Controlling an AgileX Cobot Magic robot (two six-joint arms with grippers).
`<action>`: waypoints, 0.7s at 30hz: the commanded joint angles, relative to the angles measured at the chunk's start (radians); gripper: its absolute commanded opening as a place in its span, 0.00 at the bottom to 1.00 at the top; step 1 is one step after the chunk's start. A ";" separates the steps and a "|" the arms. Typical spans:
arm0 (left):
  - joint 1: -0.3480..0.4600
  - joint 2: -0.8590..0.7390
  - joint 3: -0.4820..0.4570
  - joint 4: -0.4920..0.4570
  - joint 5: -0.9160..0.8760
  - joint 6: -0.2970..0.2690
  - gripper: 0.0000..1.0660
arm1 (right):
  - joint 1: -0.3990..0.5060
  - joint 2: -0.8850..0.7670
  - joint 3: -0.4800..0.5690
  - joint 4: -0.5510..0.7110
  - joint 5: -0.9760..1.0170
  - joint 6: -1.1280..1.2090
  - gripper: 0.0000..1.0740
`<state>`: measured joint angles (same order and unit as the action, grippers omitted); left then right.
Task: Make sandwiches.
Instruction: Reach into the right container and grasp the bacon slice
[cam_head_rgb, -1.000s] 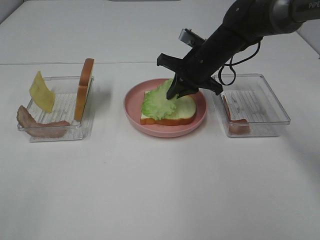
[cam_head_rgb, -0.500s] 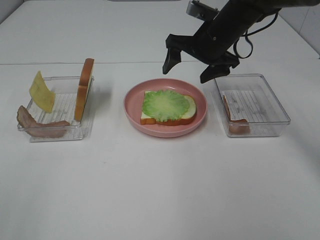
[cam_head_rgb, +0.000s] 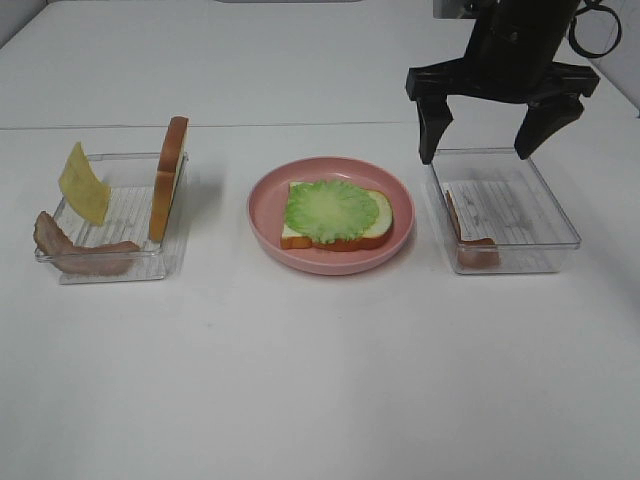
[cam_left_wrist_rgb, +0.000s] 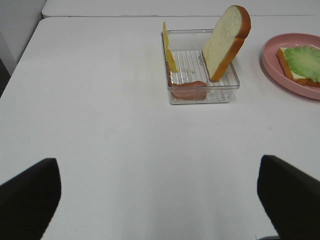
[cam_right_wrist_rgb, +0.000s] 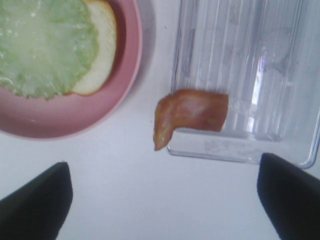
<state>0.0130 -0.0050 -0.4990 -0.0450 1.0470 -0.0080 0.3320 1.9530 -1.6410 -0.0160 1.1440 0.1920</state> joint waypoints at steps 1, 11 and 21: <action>0.005 -0.021 0.000 0.002 -0.013 0.001 0.96 | 0.000 0.004 0.026 -0.008 -0.009 0.007 0.88; 0.005 -0.021 0.000 0.002 -0.013 0.001 0.96 | 0.000 0.110 0.026 -0.013 -0.087 0.004 0.87; 0.005 -0.021 0.000 0.002 -0.013 0.001 0.96 | -0.001 0.188 0.025 -0.017 -0.139 0.004 0.85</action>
<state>0.0130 -0.0050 -0.4990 -0.0440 1.0470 -0.0080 0.3320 2.1360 -1.6180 -0.0260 1.0100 0.1930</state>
